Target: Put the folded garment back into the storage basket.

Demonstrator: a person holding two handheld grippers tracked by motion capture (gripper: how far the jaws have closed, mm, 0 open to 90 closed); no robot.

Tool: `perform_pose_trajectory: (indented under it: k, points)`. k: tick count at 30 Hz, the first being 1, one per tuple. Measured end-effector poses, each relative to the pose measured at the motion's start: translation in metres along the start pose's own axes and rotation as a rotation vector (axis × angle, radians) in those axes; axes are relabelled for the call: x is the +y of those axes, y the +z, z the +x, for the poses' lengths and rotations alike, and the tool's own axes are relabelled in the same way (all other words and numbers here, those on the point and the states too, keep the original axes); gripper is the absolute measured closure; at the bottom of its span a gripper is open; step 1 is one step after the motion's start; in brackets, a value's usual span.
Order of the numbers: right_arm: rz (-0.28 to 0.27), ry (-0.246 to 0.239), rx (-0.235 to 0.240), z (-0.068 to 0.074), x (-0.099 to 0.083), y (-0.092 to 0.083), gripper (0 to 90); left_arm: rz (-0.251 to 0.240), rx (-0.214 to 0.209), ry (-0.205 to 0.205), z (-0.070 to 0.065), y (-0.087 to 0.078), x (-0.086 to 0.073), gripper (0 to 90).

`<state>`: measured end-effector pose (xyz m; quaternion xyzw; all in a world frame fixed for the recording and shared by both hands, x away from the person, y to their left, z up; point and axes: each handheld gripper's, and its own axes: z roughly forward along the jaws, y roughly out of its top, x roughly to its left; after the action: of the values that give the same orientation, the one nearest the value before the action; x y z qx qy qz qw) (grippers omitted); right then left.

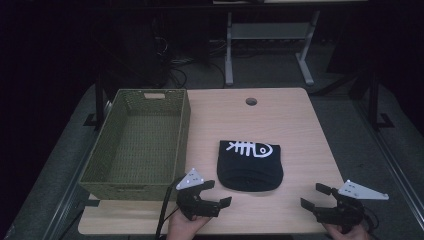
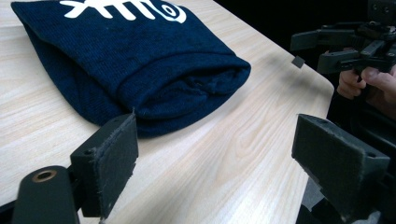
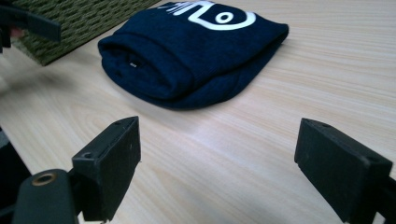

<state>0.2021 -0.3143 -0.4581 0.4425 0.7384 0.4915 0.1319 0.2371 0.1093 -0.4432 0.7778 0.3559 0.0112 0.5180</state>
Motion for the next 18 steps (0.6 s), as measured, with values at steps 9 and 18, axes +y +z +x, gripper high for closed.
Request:
perform_pose_trajectory:
  k: [9, 18]
  points:
    - [0.008, 0.027, 0.018, -0.003, 0.019, 0.004, 14.1, -0.015, 0.045, 0.035, -0.004, 0.015, 0.022, 14.1]
    - [0.041, 0.003, 0.028, -0.001, 0.058, 0.021, 14.1, -0.098, 0.097, -0.04, 0.011, 0.025, 0.045, 14.5]
